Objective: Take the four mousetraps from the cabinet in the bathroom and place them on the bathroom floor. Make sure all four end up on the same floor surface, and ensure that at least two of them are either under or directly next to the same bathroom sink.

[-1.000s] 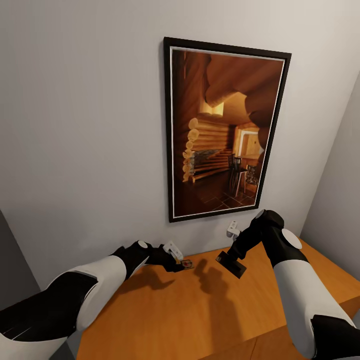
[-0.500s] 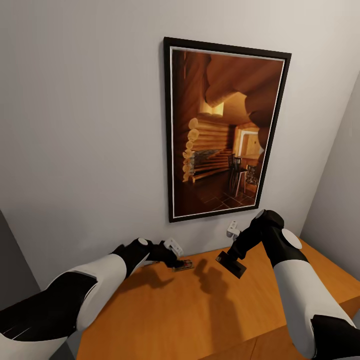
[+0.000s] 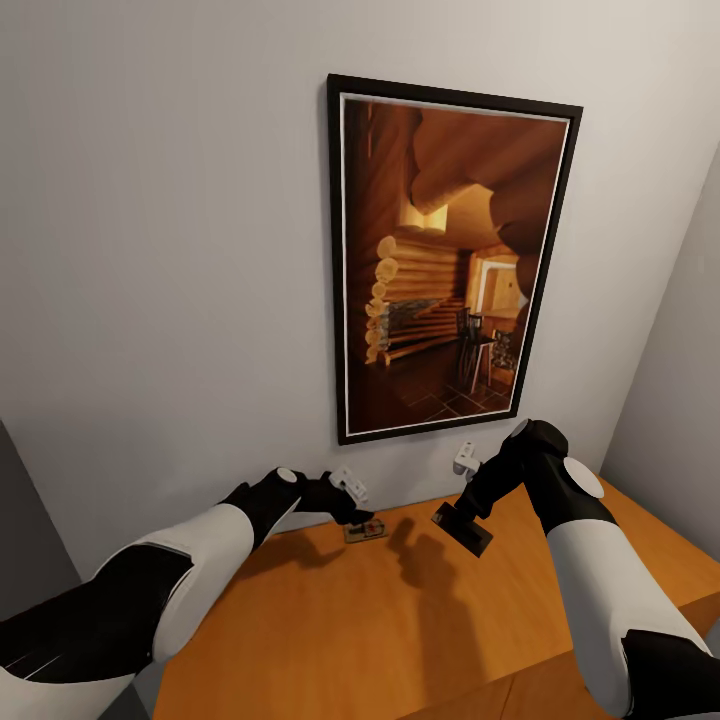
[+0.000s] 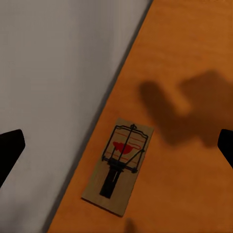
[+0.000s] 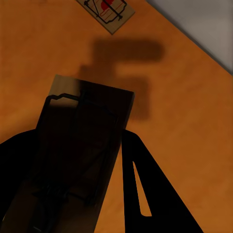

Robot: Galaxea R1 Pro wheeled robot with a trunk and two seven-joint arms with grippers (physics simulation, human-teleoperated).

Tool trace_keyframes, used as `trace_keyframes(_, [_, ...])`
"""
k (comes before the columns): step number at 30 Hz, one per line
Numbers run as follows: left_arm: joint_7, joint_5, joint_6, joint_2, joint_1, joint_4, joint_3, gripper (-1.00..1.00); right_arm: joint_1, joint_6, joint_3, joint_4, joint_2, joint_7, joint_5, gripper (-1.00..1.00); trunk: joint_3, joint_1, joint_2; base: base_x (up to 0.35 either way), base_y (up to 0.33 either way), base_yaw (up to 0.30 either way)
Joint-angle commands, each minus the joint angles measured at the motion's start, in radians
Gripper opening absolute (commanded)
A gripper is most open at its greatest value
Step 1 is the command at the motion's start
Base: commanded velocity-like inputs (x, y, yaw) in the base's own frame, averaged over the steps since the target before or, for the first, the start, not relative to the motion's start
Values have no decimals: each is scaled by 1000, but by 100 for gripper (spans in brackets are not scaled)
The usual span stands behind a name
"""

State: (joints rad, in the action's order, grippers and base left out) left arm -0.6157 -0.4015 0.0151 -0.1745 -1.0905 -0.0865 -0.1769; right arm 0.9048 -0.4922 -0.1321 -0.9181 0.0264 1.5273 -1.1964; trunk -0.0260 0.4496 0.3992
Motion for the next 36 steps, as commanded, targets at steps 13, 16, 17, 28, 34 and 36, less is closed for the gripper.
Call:
trace_keyframes(13, [3,2,3,0,0,-2,-6,100,0,-11,-1,-1,0,7,-5,-100,1,0,1,0,0,0])
trace_keyframes(16, [3,1,3,0,0,-2,-6,100,0,-11,-1,-1,0,7,-5,-100,1,0,1,0,0,0])
trace_keyframes(17, [3,2,3,0,0,-2,-6,100,0,-11,-1,-1,0,7,-5,-100,1,0,1,0,0,0])
trace_keyframes(28, [4,2,3,0,0,-2,-6,100,0,-11,-1,-1,0,7,-5,-100,1,0,1,0,0,0])
trace_keyframes(34, [4,2,3,0,0,-2,-6,100,0,-11,-1,-1,0,7,-5,-100,1,0,1,0,0,0])
trace_keyframes(36, [5,2,3,0,0,-2,-6,100,0,-11,-1,-1,0,7,-5,-100,1,0,1,0,0,0])
